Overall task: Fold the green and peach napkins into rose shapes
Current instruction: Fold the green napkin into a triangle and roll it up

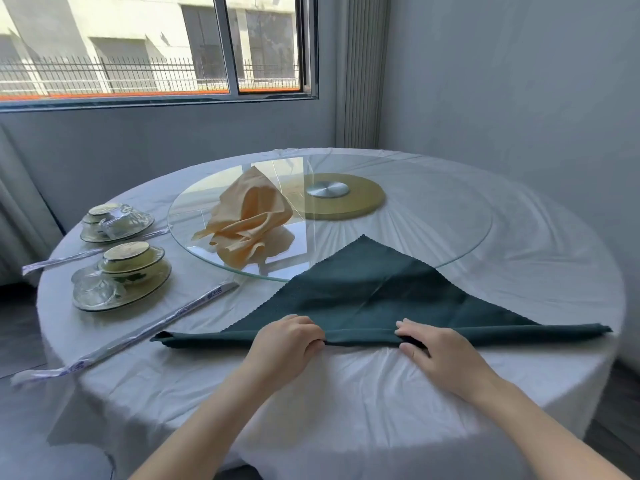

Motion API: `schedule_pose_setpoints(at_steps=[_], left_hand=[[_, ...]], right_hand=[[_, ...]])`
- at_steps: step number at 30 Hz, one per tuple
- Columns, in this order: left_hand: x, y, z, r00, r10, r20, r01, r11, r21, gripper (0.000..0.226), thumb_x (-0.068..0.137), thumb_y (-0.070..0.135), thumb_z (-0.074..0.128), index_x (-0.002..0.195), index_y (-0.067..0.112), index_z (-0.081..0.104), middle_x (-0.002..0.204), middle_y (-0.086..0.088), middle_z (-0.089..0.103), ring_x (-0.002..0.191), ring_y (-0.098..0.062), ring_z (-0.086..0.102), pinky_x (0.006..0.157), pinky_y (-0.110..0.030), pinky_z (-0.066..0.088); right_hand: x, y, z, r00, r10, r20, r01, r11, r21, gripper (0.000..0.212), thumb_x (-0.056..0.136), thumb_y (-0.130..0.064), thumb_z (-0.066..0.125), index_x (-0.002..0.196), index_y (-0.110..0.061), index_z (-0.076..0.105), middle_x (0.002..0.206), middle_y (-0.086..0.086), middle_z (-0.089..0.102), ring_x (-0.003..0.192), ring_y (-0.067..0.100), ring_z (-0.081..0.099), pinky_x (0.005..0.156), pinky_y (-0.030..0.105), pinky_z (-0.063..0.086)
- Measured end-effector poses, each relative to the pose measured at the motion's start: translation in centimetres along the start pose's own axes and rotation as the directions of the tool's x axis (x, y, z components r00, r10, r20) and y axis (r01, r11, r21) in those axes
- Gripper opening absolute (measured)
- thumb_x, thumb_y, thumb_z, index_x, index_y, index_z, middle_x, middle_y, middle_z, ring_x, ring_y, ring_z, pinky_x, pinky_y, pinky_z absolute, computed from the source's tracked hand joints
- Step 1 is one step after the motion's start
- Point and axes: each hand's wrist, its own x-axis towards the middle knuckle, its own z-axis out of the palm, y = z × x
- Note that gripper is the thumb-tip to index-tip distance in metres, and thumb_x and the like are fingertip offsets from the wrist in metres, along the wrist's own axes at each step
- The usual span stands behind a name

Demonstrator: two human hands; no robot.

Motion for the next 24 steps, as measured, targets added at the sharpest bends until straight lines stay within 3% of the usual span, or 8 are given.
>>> schedule_pose_setpoints(at_steps=[4,11,14,18,21,24], left_hand=[[-0.3,0.4,-0.9,0.998,-0.014,0.054,0.014,1.000,-0.004,0.025,0.091,0.030,0.040,0.090,0.023,0.064,0.090,0.009,0.065,0.090,-0.015,0.056,0.072,-0.031,0.047],[-1.0,1.2,-1.9,0.987,-0.107,0.118,0.120,0.987,-0.111,0.014,0.093,0.025,0.053,0.096,0.025,0.067,0.094,0.014,0.066,0.087,-0.010,0.057,0.077,-0.026,0.046],[-0.3,0.9,-1.7,0.981,-0.171,0.094,0.182,0.976,-0.120,0.016,0.093,0.026,0.053,0.097,0.028,0.068,0.096,0.016,0.065,0.090,-0.010,0.057,0.078,-0.026,0.047],[0.1,0.7,-1.3,0.973,-0.208,0.103,0.218,0.971,-0.094,0.021,0.094,0.026,0.049,0.103,0.029,0.068,0.104,0.014,0.061,0.098,-0.011,0.056,0.081,-0.026,0.045],[0.5,1.9,-0.8,0.984,-0.173,0.030,0.175,0.982,-0.074,0.025,0.096,0.025,0.045,0.114,0.027,0.063,0.114,0.011,0.059,0.107,-0.013,0.054,0.085,-0.029,0.045],[1.2,5.0,0.0,1.000,-0.012,0.003,0.013,0.993,-0.114,0.031,0.097,0.027,0.042,0.123,0.020,0.057,0.128,0.008,0.054,0.119,-0.014,0.046,0.095,-0.028,0.039]], right_hand=[[-0.2,-0.1,-0.3,0.996,-0.010,-0.090,0.007,1.000,-0.030,0.013,0.090,-0.023,0.059,0.098,-0.022,0.070,0.115,-0.018,0.065,0.115,-0.002,0.054,0.089,0.025,0.047],[-0.6,0.3,-1.2,0.998,-0.064,0.010,0.064,0.997,0.034,0.008,0.088,-0.022,0.061,0.085,-0.024,0.068,0.088,-0.018,0.063,0.087,0.004,0.059,0.077,0.033,0.050],[0.3,0.0,-1.1,0.995,-0.020,-0.097,0.023,0.999,0.023,0.008,0.087,-0.023,0.064,0.092,-0.023,0.070,0.085,-0.018,0.057,0.086,0.005,0.056,0.078,0.026,0.045],[0.7,0.4,-0.1,0.973,-0.013,-0.230,0.006,1.000,-0.030,0.006,0.079,-0.022,0.072,0.081,-0.025,0.067,0.077,-0.015,0.062,0.075,0.010,0.058,0.077,0.033,0.046],[1.0,0.7,0.6,0.968,-0.016,-0.252,0.002,0.999,-0.053,0.010,0.076,-0.020,0.075,0.074,-0.028,0.069,0.075,-0.016,0.060,0.072,0.010,0.056,0.076,0.032,0.043],[1.5,0.8,0.8,0.962,-0.031,-0.272,0.011,0.997,-0.074,0.005,0.076,-0.026,0.073,0.073,-0.030,0.071,0.074,-0.017,0.052,0.071,0.011,0.054,0.075,0.031,0.038]])
